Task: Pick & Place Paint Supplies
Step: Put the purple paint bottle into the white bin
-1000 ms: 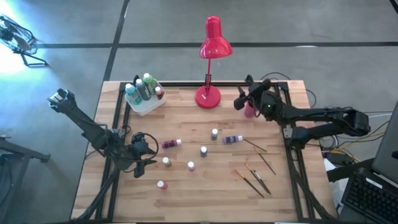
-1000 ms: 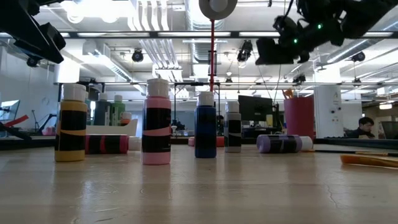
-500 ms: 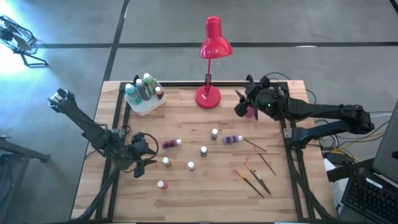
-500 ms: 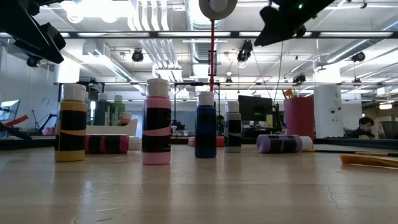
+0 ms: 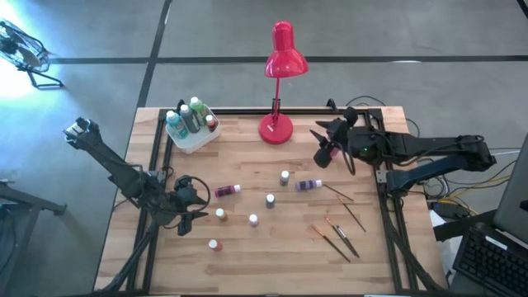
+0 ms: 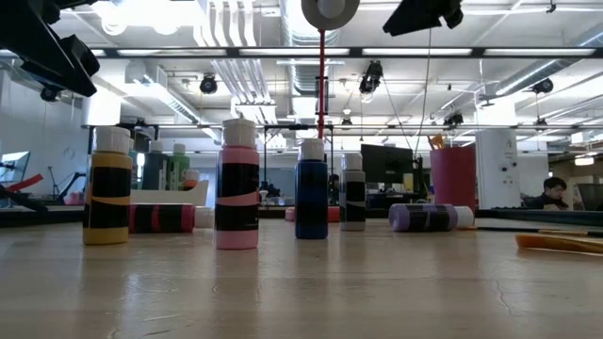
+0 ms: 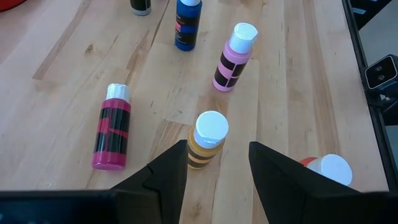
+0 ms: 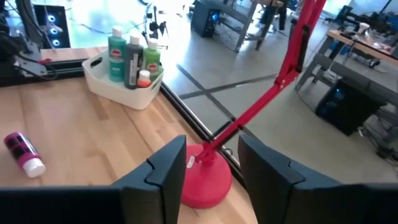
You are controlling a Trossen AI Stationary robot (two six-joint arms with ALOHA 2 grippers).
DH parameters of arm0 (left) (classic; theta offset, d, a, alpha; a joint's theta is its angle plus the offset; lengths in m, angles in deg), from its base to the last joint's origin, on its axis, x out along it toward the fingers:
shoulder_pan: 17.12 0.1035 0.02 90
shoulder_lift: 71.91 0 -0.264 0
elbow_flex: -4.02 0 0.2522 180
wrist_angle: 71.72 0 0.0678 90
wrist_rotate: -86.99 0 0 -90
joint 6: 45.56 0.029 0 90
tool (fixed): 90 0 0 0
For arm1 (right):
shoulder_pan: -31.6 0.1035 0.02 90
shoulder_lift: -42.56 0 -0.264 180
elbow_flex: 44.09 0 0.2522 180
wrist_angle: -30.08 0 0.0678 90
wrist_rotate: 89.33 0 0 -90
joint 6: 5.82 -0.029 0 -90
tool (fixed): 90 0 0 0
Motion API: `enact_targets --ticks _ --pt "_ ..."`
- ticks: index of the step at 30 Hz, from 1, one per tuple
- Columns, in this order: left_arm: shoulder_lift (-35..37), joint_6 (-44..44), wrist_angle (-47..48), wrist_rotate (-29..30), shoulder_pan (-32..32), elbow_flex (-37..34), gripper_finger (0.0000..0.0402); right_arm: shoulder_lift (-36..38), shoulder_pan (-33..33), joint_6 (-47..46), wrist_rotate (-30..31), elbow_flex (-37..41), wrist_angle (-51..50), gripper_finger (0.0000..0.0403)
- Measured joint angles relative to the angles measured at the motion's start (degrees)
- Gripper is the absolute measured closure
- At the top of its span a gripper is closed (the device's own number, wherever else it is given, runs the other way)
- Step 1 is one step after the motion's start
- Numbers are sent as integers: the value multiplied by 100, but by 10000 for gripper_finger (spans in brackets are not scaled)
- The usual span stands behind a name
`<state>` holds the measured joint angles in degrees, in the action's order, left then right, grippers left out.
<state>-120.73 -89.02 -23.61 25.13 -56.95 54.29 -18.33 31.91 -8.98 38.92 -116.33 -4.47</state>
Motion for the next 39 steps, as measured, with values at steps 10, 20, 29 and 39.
enact_targets --ticks 10,20,29,39 --pt "0 0 -2 2 0 -4 225 -7 184 -29 -54 42 2 279" --pt "0 -1 -1 2 -1 -4 225 -7 902 -141 -62 13 -70 290" --pt "0 -1 -2 2 -2 -7 225 -9 1585 -2249 -38 48 -1894 272" --pt "0 -2 0 2 0 -9 225 -7 2070 -4263 -478 58 -3368 251"
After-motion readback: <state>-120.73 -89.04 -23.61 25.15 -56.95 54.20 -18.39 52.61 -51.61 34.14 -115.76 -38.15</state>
